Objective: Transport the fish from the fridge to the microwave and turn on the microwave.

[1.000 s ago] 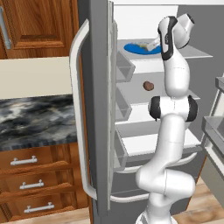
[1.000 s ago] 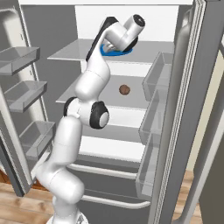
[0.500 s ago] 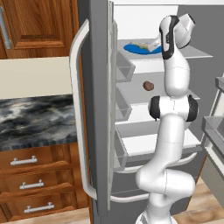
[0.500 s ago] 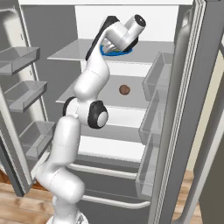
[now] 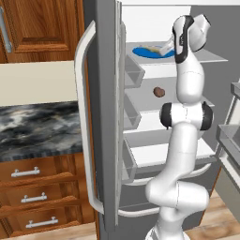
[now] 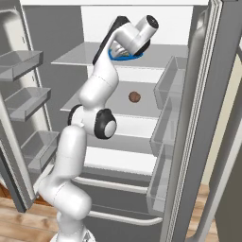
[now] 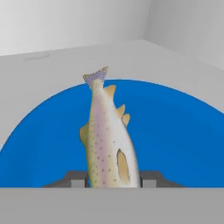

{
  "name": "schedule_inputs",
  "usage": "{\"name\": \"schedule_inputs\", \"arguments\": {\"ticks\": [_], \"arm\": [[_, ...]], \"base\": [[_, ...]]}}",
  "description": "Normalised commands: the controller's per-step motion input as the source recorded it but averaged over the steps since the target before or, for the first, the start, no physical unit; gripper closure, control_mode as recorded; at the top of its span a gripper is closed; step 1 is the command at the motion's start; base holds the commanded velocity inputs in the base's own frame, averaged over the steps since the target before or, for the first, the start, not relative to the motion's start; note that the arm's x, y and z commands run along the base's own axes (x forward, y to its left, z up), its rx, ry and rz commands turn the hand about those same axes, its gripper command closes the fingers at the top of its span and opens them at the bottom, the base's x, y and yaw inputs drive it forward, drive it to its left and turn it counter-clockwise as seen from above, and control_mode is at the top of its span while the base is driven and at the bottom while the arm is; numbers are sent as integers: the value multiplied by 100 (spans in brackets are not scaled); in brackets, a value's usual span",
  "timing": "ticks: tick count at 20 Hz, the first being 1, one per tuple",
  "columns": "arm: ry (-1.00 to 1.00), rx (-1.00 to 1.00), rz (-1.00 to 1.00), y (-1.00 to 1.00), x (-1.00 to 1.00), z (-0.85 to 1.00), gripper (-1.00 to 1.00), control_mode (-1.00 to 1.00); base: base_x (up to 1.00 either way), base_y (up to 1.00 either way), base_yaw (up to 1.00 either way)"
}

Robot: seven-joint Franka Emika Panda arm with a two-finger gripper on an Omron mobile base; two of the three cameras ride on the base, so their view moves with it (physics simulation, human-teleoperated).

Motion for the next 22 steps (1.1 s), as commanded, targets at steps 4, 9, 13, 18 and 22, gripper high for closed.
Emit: {"name": "schedule_inputs", "arguments": {"ticks": [4, 9, 13, 18, 22], "arm": [[3, 0, 0, 19, -26, 0, 100, -100], [0, 0, 0, 23, -24, 0, 100, -100], [0, 0, 0, 25, -29, -7, 100, -100], [-2, 0, -1, 11, -32, -15, 100, -100], [-7, 0, -5, 5, -36, -21, 100, -100]], "base": [[0, 0, 0], [0, 0, 0], [0, 0, 0], [0, 0, 0], [0, 0, 0]]}}
